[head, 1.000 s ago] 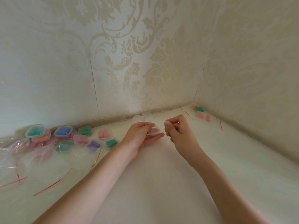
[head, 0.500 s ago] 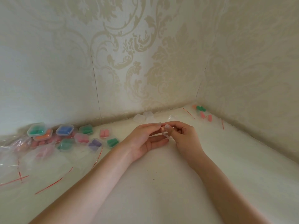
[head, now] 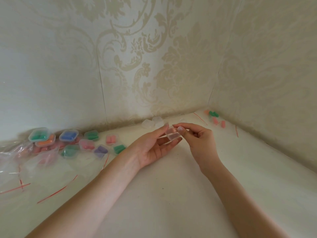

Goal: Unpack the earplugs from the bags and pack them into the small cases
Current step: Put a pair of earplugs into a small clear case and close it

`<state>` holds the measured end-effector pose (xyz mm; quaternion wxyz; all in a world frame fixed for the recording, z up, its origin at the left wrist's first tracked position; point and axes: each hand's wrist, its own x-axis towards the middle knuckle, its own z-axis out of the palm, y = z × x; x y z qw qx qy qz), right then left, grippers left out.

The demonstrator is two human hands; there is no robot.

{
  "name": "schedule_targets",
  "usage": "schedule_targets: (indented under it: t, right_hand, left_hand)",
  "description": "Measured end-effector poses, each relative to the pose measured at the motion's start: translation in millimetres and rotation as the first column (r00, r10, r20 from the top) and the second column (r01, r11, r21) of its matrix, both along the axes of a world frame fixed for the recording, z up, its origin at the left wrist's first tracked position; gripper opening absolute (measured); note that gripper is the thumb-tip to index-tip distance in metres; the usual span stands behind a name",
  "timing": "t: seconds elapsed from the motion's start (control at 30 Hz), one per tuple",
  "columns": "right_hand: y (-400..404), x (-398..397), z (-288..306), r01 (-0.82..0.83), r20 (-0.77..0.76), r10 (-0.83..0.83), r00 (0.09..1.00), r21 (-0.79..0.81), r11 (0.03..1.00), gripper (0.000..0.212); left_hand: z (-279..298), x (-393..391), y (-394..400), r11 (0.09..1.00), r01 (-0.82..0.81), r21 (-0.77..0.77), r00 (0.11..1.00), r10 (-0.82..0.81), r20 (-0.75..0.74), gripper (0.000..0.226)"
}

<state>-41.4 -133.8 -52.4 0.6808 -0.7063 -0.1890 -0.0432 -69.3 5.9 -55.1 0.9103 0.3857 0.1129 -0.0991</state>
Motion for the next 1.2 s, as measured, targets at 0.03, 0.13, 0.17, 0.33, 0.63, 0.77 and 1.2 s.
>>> schedule_targets:
  t: [0.03, 0.13, 0.17, 0.33, 0.63, 0.77, 1.2]
  right_hand:
    - [0, -2, 1, -0.021, -0.004, 0.021, 1.0, 0.003, 1.0, 0.02]
    - [-1, -3, 0, -0.012, 0.026, 0.015, 1.0, -0.084, 0.996, 0.021]
    - [-2, -2, -1, 0.017, 0.045, -0.011, 0.999, -0.135, 0.991, 0.02]
    - [-6, 6, -8, 0.132, 0.12, -0.1, 0.988, -0.297, 0.946, 0.021]
    - [-4, 7, -1, -0.026, -0.116, 0.037, 0.993, 0.094, 0.995, 0.035]
    - [-2, 5, -4, 0.0, -0.072, 0.003, 0.997, 0.043, 0.999, 0.029]
    - [-7, 9, -8, 0.23, 0.444, -0.004, 0.896, -0.457, 0.859, 0.018]
  left_hand:
    - [0, -1, -1, 1.0, 0.012, 0.027, 1.0, -0.012, 0.006, 0.022]
    - [-2, -1, -3, 0.996, 0.029, 0.09, 0.999, -0.031, 0.024, 0.023]
    - [-2, -1, -4, 0.994, 0.034, 0.108, 0.999, -0.037, 0.035, 0.024]
    - [-2, -4, -8, 0.968, 0.051, 0.245, 0.992, -0.077, 0.099, 0.02]
    - [0, 2, -6, 0.968, -0.163, 0.192, 0.986, 0.157, 0.049, 0.016]
    - [-1, 1, -7, 0.966, -0.158, 0.203, 0.987, 0.149, 0.058, 0.021]
    - [0, -2, -7, 0.896, -0.097, 0.433, 0.992, 0.051, 0.117, 0.019]
